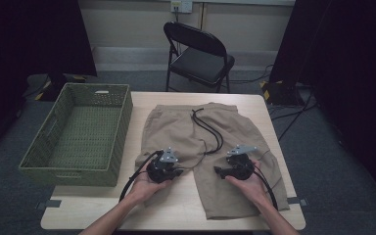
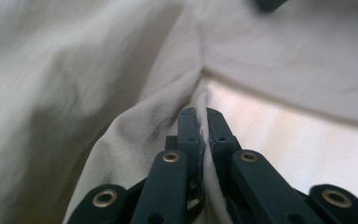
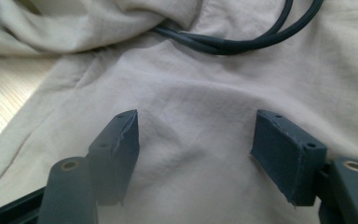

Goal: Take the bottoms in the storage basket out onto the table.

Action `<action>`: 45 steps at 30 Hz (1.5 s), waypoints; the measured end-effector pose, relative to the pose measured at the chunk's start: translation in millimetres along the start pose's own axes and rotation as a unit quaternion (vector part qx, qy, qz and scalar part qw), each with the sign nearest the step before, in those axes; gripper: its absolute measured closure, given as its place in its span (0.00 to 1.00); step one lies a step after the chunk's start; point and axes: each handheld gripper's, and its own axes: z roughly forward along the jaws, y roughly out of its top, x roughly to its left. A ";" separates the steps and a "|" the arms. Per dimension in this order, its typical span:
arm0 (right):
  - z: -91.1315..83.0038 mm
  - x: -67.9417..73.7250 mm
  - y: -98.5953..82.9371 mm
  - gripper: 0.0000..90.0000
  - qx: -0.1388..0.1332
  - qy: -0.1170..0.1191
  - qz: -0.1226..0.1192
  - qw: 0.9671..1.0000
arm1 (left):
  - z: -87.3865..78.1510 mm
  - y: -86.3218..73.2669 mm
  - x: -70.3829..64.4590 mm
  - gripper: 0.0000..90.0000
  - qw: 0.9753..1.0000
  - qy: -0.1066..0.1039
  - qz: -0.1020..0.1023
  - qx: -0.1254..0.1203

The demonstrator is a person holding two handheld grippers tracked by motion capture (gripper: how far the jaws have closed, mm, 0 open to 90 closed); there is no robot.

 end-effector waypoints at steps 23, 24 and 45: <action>-17.9 -20.8 -17.2 0.39 0.020 -0.046 0.014 0.999 | -43.8 -17.4 71.3 0.95 0.978 0.085 -0.169 -0.086; -18.2 -21.1 -17.4 0.39 0.020 -0.047 0.014 0.999 | -41.4 -18.6 72.0 0.95 0.979 0.088 -0.167 -0.077; -27.0 -35.5 -21.8 0.39 0.019 -0.054 0.046 0.997 | -56.0 -7.8 48.8 0.68 0.986 0.060 -0.112 -0.103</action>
